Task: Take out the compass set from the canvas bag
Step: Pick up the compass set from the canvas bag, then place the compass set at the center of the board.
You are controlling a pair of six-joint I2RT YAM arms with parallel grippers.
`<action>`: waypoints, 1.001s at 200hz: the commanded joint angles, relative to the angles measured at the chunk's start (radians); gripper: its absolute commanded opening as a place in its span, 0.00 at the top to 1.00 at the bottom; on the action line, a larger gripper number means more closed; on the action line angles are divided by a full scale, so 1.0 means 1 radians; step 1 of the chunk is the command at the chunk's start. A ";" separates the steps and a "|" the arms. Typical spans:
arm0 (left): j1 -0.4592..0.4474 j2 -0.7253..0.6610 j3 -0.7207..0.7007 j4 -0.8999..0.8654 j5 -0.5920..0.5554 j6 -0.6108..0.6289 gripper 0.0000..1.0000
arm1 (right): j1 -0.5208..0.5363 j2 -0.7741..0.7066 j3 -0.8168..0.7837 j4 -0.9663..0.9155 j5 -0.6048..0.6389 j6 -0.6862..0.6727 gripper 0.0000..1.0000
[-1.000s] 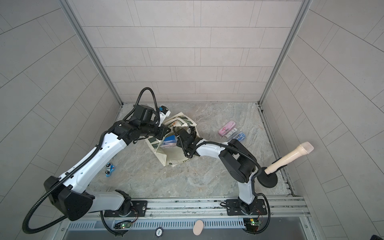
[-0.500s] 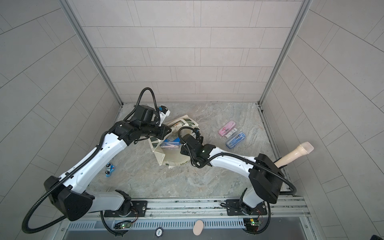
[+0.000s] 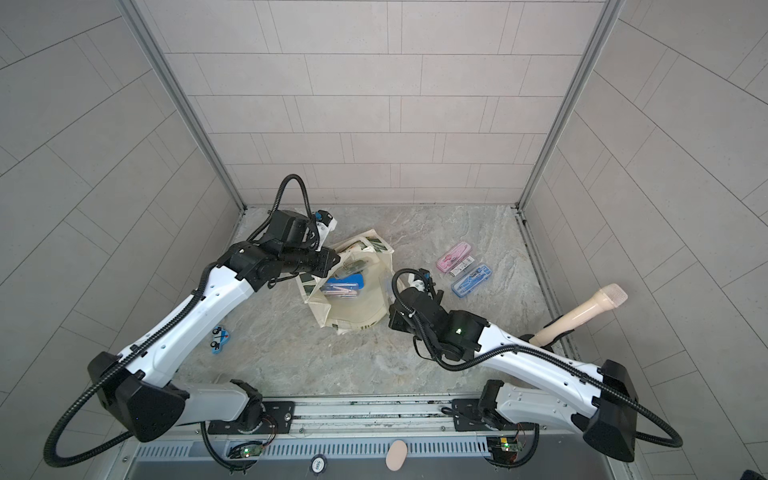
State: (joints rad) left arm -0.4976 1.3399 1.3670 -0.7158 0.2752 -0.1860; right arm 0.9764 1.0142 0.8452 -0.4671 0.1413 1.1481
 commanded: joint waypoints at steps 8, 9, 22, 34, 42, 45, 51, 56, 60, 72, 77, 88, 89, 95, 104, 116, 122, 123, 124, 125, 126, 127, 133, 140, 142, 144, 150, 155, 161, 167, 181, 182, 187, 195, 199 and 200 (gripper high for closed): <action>0.006 0.005 -0.020 0.009 -0.044 -0.015 1.00 | 0.054 -0.085 0.026 -0.149 0.029 -0.005 0.89; 0.006 0.005 -0.020 0.010 -0.043 -0.015 1.00 | 0.057 -0.089 0.027 -0.152 0.031 -0.005 0.89; 0.006 0.007 -0.021 0.015 -0.038 -0.015 1.00 | 0.078 -0.139 0.027 -0.184 0.056 0.009 0.89; 0.006 0.006 -0.023 0.014 -0.037 -0.015 1.00 | 0.084 -0.188 0.022 -0.200 0.066 0.012 0.89; 0.006 0.003 -0.023 0.012 -0.037 -0.014 1.00 | 0.085 -0.220 0.019 -0.209 0.070 0.015 0.89; 0.006 0.002 -0.023 0.011 -0.038 -0.013 1.00 | 0.085 -0.232 0.018 -0.209 0.072 0.016 0.89; 0.006 -0.001 -0.023 0.011 -0.037 -0.013 1.00 | 0.085 -0.253 0.017 -0.211 0.076 0.012 0.89; 0.005 -0.004 -0.026 0.010 -0.037 -0.013 1.00 | 0.085 -0.269 0.015 -0.211 0.078 0.012 0.89; 0.006 -0.006 -0.025 0.009 -0.037 -0.012 1.00 | 0.085 -0.281 0.016 -0.215 0.081 0.013 0.89; 0.005 -0.011 -0.025 0.007 -0.041 -0.010 1.00 | 0.084 -0.311 0.026 -0.228 0.088 0.008 0.90; 0.006 -0.012 -0.026 0.006 -0.043 -0.010 1.00 | 0.085 -0.318 0.035 -0.238 0.091 0.004 0.90; 0.005 -0.014 -0.026 0.004 -0.045 -0.008 1.00 | 0.085 -0.336 0.057 -0.270 0.101 -0.008 0.89; 0.005 -0.014 -0.025 0.003 -0.045 -0.009 1.00 | 0.085 -0.338 0.059 -0.274 0.103 -0.008 0.89; 0.006 -0.015 -0.025 0.003 -0.045 -0.008 1.00 | 0.084 -0.346 0.073 -0.295 0.114 -0.011 0.90; 0.006 -0.017 -0.026 0.003 -0.040 -0.008 1.00 | 0.084 -0.362 0.086 -0.321 0.138 -0.018 0.90; 0.006 -0.025 -0.032 0.006 -0.037 -0.012 1.00 | 0.084 -0.389 0.086 -0.334 0.178 -0.030 0.89; 0.007 -0.029 -0.038 0.009 -0.035 -0.013 1.00 | 0.084 -0.405 0.081 -0.339 0.210 -0.023 0.90; 0.006 -0.030 -0.038 0.009 -0.035 -0.013 1.00 | 0.084 -0.407 0.080 -0.340 0.212 -0.021 0.90; 0.006 -0.031 -0.038 0.010 -0.035 -0.013 1.00 | 0.084 -0.408 0.078 -0.340 0.219 -0.020 0.90; 0.005 -0.032 -0.039 0.010 -0.034 -0.013 1.00 | 0.084 -0.413 0.077 -0.340 0.224 -0.019 0.90; 0.005 -0.033 -0.039 0.010 -0.034 -0.014 1.00 | 0.084 -0.417 0.075 -0.340 0.229 -0.018 0.90; 0.006 -0.034 -0.040 0.010 -0.034 -0.013 1.00 | 0.084 -0.419 0.073 -0.339 0.232 -0.019 0.90; 0.005 -0.037 -0.043 0.011 -0.032 -0.013 1.00 | 0.084 -0.440 0.058 -0.331 0.253 -0.031 0.90; 0.006 -0.040 -0.045 0.008 -0.031 -0.010 1.00 | 0.084 -0.460 0.046 -0.326 0.269 -0.034 0.90; 0.006 -0.041 -0.045 0.007 -0.032 -0.010 1.00 | 0.084 -0.467 0.042 -0.326 0.276 -0.034 0.89; 0.006 -0.041 -0.045 0.006 -0.032 -0.009 1.00 | 0.083 -0.472 0.041 -0.326 0.281 -0.033 0.89; 0.007 -0.044 -0.045 0.004 -0.031 -0.006 1.00 | 0.081 -0.485 0.031 -0.326 0.293 -0.034 0.89; 0.005 -0.046 -0.046 0.004 -0.032 -0.004 1.00 | 0.080 -0.492 0.026 -0.327 0.300 -0.034 0.90; 0.005 -0.049 -0.048 0.004 -0.029 -0.002 1.00 | 0.078 -0.498 0.018 -0.327 0.305 -0.034 0.89; 0.006 -0.052 -0.051 0.007 -0.025 0.001 1.00 | 0.076 -0.502 0.012 -0.327 0.308 -0.031 0.89; 0.006 -0.061 -0.061 0.019 -0.020 0.004 1.00 | 0.073 -0.504 -0.002 -0.324 0.314 -0.030 0.90; 0.007 -0.061 -0.061 0.020 -0.021 0.004 1.00 | 0.073 -0.505 -0.003 -0.324 0.314 -0.031 0.90; 0.006 -0.063 -0.064 0.025 -0.017 0.004 1.00 | 0.072 -0.505 -0.008 -0.324 0.318 -0.030 0.89; 0.006 -0.068 -0.066 0.033 -0.013 0.003 1.00 | 0.069 -0.506 -0.019 -0.323 0.324 -0.030 0.89; 0.005 -0.069 -0.067 0.036 -0.013 0.006 1.00 | 0.067 -0.508 -0.023 -0.324 0.325 -0.030 0.89; 0.005 -0.070 -0.068 0.036 -0.013 0.006 1.00 | 0.067 -0.508 -0.025 -0.323 0.327 -0.029 0.89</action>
State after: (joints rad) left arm -0.4976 1.2987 1.3163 -0.6918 0.2699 -0.1864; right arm 1.0523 0.5095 0.8471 -0.7769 0.4076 1.1244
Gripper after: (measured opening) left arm 0.059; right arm 0.199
